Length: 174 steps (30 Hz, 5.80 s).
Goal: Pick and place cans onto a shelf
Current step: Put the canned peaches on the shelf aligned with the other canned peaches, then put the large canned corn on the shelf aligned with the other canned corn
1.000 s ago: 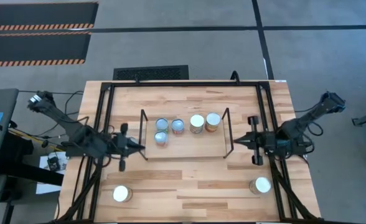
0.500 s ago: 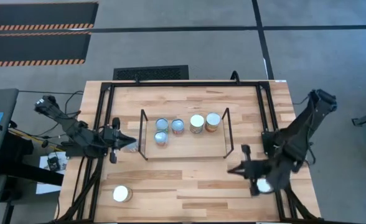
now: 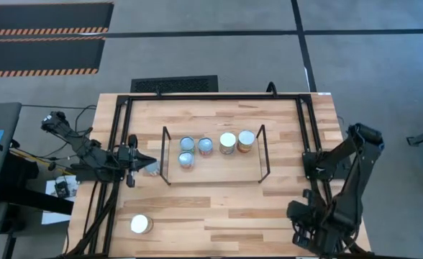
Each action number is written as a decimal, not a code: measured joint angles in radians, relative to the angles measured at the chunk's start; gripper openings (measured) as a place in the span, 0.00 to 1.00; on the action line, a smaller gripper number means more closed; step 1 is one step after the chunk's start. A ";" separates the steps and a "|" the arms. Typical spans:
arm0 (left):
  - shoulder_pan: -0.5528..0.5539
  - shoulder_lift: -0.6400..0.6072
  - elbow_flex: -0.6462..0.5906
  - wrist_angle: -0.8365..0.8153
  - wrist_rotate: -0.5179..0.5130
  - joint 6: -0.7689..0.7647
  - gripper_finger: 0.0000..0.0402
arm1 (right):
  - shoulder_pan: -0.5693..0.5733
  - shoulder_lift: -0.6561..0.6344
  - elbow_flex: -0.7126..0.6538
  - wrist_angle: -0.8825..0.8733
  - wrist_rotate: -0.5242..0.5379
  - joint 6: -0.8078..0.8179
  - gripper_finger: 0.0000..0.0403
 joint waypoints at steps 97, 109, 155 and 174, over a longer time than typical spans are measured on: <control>0.000 0.002 0.000 -0.049 -0.012 -0.029 0.00 | -0.828 0.409 0.464 -0.053 -0.024 -1.460 0.01; 0.000 0.002 0.000 -0.055 -0.012 -0.029 0.00 | -0.858 0.409 0.464 -0.060 -0.026 -1.462 0.03; -0.063 0.042 0.000 -0.150 0.162 -0.076 0.00 | -0.535 -0.038 -0.252 1.102 -0.062 -1.507 0.01; -0.376 0.614 0.352 -0.324 0.029 -0.333 0.00 | -0.312 -0.130 -0.368 1.237 0.149 -1.495 0.01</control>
